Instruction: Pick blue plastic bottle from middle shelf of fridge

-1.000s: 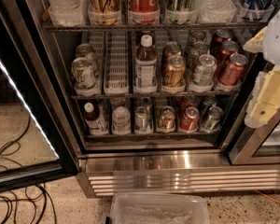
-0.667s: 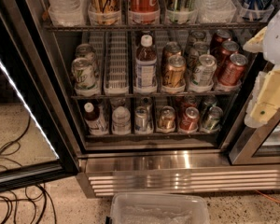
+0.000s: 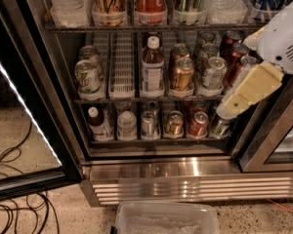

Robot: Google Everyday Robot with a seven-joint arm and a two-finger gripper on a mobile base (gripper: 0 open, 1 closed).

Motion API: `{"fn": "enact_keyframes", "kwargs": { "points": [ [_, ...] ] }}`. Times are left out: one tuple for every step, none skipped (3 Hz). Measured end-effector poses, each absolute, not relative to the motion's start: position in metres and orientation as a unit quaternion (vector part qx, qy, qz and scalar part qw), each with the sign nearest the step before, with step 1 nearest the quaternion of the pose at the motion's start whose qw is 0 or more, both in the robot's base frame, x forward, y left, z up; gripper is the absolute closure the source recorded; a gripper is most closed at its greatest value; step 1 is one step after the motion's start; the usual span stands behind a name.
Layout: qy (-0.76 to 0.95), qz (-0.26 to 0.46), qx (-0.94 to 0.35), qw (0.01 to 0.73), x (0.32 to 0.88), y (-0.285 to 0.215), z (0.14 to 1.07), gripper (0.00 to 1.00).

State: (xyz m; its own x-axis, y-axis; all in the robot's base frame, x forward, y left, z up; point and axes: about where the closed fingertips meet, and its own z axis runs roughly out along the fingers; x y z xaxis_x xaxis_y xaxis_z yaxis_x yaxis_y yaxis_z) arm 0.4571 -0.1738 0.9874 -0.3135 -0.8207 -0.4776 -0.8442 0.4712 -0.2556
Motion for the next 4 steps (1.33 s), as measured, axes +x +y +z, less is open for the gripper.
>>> {"fn": "enact_keyframes", "kwargs": {
  "points": [
    [0.807,0.021,-0.509,0.300,0.463,-0.169,0.995,0.00],
    [0.807,0.021,-0.509,0.300,0.463,-0.169,0.995,0.00],
    [0.803,0.031,-0.503,0.318,0.463,-0.140,0.993,0.00],
    [0.807,0.078,-0.462,0.360,0.460,-0.083,0.992,0.00]
  ]
}}
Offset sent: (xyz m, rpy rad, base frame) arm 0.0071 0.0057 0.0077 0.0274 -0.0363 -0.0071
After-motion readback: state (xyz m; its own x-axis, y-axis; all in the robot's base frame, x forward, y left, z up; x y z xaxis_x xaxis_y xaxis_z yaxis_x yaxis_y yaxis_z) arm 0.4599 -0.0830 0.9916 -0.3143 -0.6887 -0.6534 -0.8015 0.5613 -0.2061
